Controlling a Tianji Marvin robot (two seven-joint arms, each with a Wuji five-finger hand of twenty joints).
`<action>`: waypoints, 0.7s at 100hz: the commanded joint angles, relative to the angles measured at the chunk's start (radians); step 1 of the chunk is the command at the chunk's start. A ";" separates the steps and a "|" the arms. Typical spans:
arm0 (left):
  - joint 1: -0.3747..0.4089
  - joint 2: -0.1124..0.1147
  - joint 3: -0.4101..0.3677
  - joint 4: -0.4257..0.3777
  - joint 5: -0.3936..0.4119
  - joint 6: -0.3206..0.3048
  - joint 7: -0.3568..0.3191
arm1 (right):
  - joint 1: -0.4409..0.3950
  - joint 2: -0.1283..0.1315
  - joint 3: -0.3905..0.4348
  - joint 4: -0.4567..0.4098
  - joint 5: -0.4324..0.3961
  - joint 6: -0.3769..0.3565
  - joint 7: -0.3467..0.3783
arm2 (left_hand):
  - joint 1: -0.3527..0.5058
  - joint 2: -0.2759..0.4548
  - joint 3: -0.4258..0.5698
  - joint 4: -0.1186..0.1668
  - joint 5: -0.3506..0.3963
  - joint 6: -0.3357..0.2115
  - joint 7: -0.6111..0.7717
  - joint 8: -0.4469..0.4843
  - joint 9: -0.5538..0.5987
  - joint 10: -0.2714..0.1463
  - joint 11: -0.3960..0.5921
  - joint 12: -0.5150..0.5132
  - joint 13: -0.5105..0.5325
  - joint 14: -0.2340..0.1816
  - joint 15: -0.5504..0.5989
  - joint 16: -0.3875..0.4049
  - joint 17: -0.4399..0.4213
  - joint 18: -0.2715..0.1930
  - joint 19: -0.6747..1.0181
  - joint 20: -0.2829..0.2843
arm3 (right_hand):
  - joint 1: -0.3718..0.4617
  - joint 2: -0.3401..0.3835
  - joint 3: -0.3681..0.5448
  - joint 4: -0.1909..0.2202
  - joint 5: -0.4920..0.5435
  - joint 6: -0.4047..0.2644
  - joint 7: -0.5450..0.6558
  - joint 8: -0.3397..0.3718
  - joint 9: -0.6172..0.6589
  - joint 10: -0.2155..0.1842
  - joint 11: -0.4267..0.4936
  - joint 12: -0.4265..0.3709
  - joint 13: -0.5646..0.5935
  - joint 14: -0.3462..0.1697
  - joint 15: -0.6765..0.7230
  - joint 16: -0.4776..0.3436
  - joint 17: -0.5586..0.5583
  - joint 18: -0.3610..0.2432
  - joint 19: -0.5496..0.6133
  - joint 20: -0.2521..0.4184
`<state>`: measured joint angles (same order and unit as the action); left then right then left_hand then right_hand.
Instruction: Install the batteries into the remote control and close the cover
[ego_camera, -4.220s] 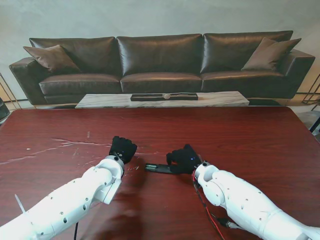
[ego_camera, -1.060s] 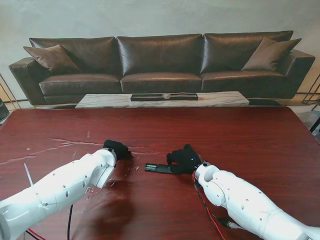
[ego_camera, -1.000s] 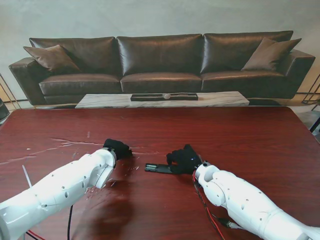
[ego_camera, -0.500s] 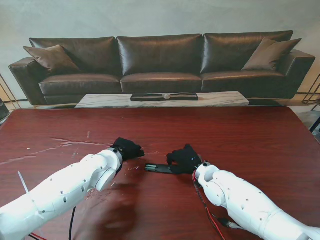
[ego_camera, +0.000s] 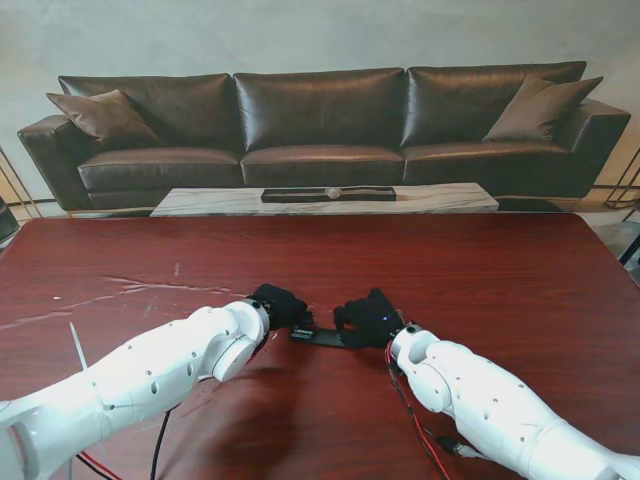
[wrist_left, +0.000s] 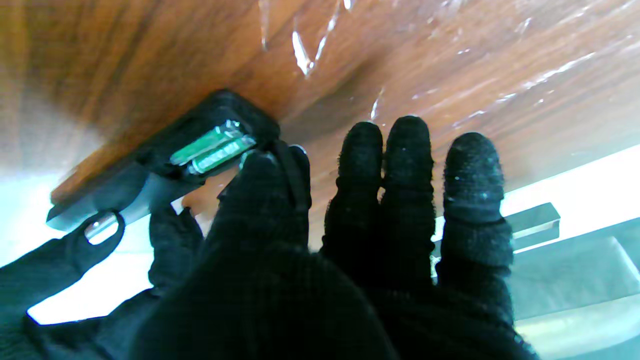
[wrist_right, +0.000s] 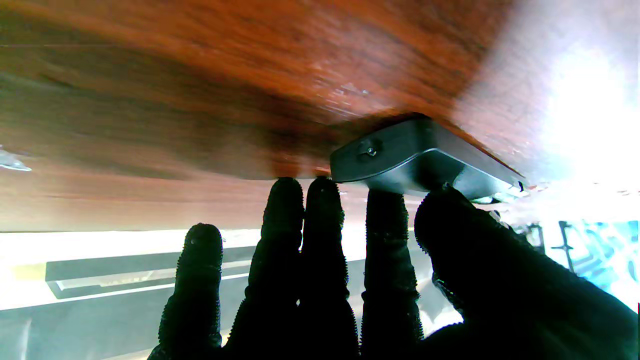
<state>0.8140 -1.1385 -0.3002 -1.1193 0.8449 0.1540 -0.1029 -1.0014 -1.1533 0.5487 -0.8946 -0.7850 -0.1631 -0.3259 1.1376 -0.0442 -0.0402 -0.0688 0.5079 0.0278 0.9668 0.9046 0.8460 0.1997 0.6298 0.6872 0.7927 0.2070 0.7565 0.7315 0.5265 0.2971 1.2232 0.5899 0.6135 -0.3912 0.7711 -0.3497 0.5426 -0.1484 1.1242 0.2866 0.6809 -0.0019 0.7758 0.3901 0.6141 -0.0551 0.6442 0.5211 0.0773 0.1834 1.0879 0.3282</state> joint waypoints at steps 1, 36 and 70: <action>-0.006 0.000 0.001 -0.012 0.002 -0.005 -0.009 | -0.025 0.005 -0.011 0.016 -0.006 -0.004 0.017 | 0.091 0.021 0.013 0.022 0.033 -0.028 0.006 0.007 0.024 0.009 0.000 -0.003 0.020 0.003 0.007 -0.002 -0.001 0.030 0.010 0.010 | 0.014 0.007 -0.012 0.015 0.017 -0.027 0.012 0.001 0.012 0.010 0.001 0.004 0.041 0.033 -0.013 -0.024 -0.016 0.005 0.010 0.010; -0.019 0.011 0.030 -0.027 0.023 0.009 -0.042 | -0.026 0.006 -0.014 0.012 -0.005 -0.003 0.023 | 0.092 0.026 0.016 0.026 0.019 -0.011 -0.023 -0.047 0.006 0.020 -0.033 -0.026 0.007 0.008 -0.018 -0.015 -0.007 0.024 0.003 0.006 | 0.020 -0.005 -0.012 0.016 0.016 -0.027 0.011 0.002 0.013 0.011 0.002 0.004 0.043 0.034 -0.012 -0.024 -0.015 0.006 0.010 0.010; -0.036 0.016 0.057 -0.037 0.020 0.009 -0.079 | -0.026 0.005 -0.015 0.010 -0.005 -0.002 0.024 | 0.102 0.026 0.019 0.034 -0.004 0.039 -0.082 -0.113 -0.022 0.022 -0.059 -0.045 -0.010 0.005 -0.032 -0.019 -0.010 0.013 0.001 0.007 | 0.014 -0.015 0.002 0.014 0.016 -0.028 0.012 0.002 0.013 0.011 0.002 0.005 0.043 0.034 -0.013 -0.024 -0.015 0.008 0.010 0.010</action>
<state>0.7844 -1.1260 -0.2469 -1.1517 0.8698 0.1637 -0.1715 -1.0014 -1.1511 0.5475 -0.8989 -0.7845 -0.1627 -0.3212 1.1824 -0.0423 -0.0370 -0.0673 0.5079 0.0653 0.8996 0.8123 0.8448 0.1997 0.5815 0.6523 0.7905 0.2070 0.7406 0.7233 0.5183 0.2971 1.2229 0.5899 0.6137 -0.3900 0.7689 -0.3495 0.5423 -0.1484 1.1241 0.2866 0.6799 0.0000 0.7757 0.3901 0.6114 -0.0542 0.6406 0.5207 0.0773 0.1834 1.0879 0.3282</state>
